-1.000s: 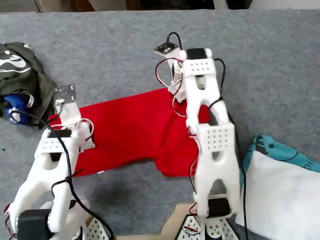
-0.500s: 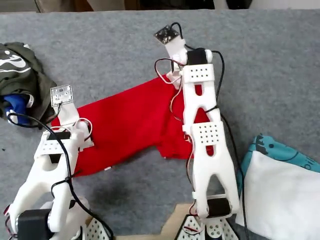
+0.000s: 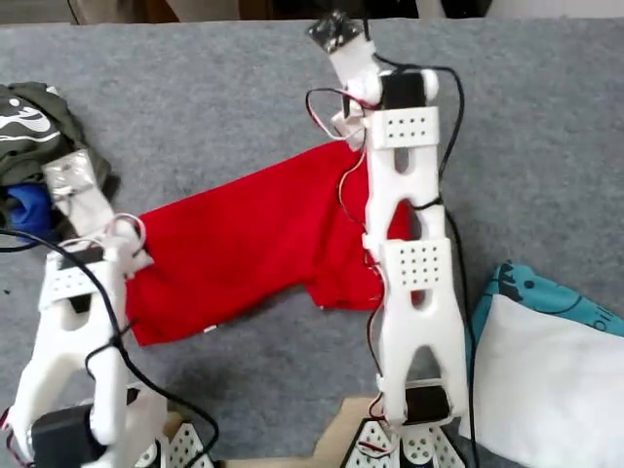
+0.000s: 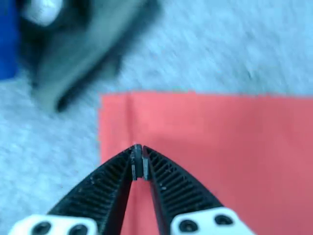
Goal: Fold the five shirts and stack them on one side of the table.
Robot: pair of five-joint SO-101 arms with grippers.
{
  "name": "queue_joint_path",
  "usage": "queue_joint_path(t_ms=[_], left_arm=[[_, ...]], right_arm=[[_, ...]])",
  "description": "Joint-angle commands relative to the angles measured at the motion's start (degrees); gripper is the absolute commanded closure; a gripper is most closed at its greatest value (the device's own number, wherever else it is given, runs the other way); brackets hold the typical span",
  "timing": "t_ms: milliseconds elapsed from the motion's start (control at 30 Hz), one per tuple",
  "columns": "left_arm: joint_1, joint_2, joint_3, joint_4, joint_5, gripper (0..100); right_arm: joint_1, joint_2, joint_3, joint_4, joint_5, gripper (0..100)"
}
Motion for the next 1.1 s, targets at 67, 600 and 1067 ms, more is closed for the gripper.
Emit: queue_joint_path(t_ms=[67,600,1067], left_arm=[[-3.34,10.51,-7.03,-3.96,0.18,98],[-4.57,30.55,-27.25,8.97,0.62,98],[-4.66,30.55,-27.08,8.97,0.62,98]], right_arm=[[-0.13,-17.1,19.12,1.14,0.79,99.4],[0.92,-59.21,88.4,-11.25,29.1,99.3],[0.13,-87.96,134.55,-30.24,44.13,83.3]])
